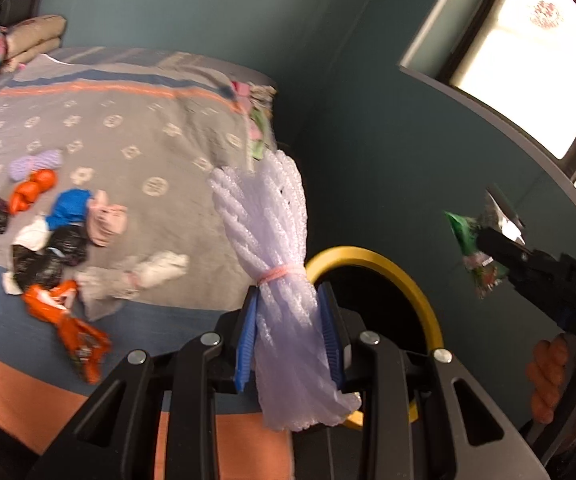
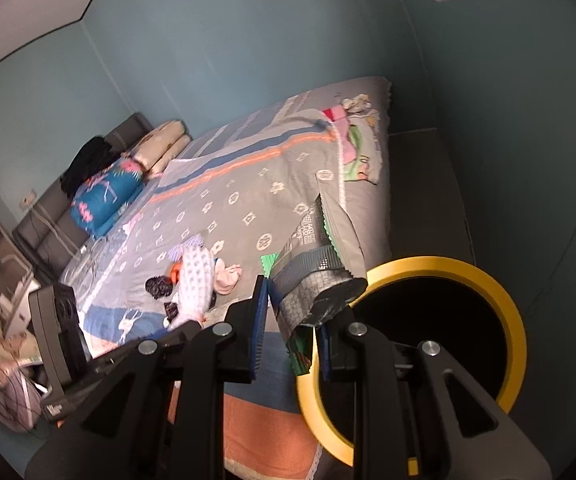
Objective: Collect trash
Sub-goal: 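Carry both items over the yellow bin and open both grippers to drop them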
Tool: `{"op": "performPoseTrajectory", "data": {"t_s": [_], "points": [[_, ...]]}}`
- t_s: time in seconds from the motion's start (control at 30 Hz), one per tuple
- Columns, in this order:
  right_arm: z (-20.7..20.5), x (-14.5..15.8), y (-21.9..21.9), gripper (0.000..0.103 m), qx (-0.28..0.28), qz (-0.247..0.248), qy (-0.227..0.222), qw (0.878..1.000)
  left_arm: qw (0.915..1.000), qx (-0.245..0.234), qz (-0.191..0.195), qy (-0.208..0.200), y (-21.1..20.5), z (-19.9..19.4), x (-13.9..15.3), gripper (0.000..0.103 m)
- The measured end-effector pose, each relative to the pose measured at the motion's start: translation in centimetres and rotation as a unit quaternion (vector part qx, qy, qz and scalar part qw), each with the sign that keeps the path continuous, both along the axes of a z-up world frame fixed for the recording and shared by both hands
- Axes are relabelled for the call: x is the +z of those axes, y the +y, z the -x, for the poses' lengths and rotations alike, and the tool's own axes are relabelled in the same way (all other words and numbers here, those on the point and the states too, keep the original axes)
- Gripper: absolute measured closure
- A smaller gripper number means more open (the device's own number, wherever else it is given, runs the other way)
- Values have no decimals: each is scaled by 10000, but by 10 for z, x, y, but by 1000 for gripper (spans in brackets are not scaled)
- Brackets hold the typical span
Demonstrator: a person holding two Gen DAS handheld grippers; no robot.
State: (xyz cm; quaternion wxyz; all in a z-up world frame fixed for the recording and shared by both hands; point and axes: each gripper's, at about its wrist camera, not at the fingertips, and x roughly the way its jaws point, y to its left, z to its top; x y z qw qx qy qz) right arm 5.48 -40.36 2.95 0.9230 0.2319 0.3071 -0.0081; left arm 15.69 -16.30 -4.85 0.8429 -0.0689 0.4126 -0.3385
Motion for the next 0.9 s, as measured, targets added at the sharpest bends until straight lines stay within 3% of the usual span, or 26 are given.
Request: {"op": "performPoseTrajectory", "data": {"t_s": [0.57, 0.67, 0.8, 0.9], "points": [[-10, -54, -69, 78, -489, -809, 426, 9946, 9949, -922, -333, 251, -83, 11, -30, 74], [-11, -60, -76, 78, -586, -819, 499, 9937, 9940, -1007, -319, 295, -89, 13, -32, 69], [-7, -63, -81, 57, -726, -870, 513, 9922, 9938, -1025, -292, 325, -90, 15, -33, 52], [-5, -64, -88, 57, -790, -892, 501, 9916, 9941, -1004, -267, 313, -88, 15, -32, 43]]}}
